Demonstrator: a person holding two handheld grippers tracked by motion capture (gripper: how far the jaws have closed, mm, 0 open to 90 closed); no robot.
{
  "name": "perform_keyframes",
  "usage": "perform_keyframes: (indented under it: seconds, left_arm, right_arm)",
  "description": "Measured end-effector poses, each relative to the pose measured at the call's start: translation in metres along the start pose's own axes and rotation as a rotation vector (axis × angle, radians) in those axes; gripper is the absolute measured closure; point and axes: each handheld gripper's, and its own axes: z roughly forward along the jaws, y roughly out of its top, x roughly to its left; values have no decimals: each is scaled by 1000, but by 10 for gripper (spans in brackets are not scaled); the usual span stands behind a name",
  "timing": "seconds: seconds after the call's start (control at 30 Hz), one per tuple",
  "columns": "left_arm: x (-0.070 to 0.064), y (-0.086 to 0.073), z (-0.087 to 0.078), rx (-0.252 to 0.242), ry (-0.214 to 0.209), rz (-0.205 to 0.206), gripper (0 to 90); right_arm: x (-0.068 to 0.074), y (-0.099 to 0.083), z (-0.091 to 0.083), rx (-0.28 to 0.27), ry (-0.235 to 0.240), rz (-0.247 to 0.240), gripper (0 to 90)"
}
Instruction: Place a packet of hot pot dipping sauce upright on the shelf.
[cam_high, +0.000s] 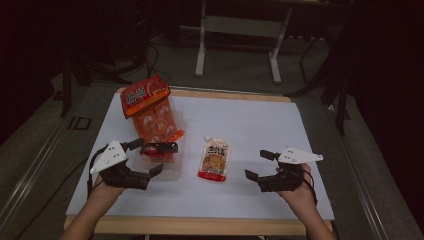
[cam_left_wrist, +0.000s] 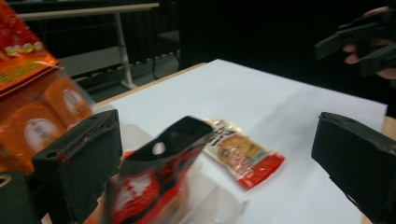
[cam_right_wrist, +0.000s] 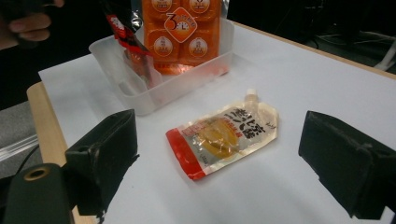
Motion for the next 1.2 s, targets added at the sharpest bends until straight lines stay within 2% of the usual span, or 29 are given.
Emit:
perform_keyframes:
  seconds: [0.1, 0.23, 0.27, 0.3, 0.43, 0.53, 0.6, 0.67, 0.83, 0.97, 1.0, 1.03, 1.13, 1.2]
  left_arm:
    - [-11, -1, -1, -6, -16, 13, 24]
    - [-25, -6, 0, 4, -44, 10, 24]
    - [-25, -6, 0, 4, -44, 10, 24]
    - [-33, -10, 3, 23, -48, 1, 24]
    - [-46, -23, 8, 43, -65, -14, 24]
    - [-55, -34, 10, 51, -88, -35, 25]
    - [-60, -41, 12, 54, -108, -32, 28]
    - [-64, -46, 14, 61, -98, -30, 27]
    - [-69, -57, 16, 62, -99, -61, 26]
    - [-69, -62, 19, 65, -111, -80, 27]
    - [-69, -62, 19, 65, -111, -80, 27]
    - [-69, -63, 20, 78, -113, -70, 26]
    - [-69, -62, 20, 69, -108, -55, 26]
    - [-70, -62, 20, 65, -102, -46, 26]
  right_arm:
    - [-1, 2, 2, -3, 2, 1, 115]
    - [-4, 6, 5, -6, -8, -2, 126]
    - [-4, 6, 5, -6, -8, -2, 126]
    - [-6, 7, 7, -6, -10, -5, 127]
    - [-10, 9, 13, -6, -19, -2, 133]
    - [-13, 10, 18, 5, -28, -4, 142]
    - [-15, 10, 23, 10, -30, -14, 151]
    - [-16, 11, 27, 15, -24, -22, 176]
    - [-24, 10, 42, 28, -31, -16, 218]
    - [-31, 10, 56, 60, -31, -16, 248]
    - [-31, 10, 56, 60, -31, -16, 248]
    - [-35, 10, 63, 72, -27, -13, 276]
    - [-38, 9, 70, 81, -22, -2, 302]
    - [-43, 8, 81, 92, -32, -1, 333]
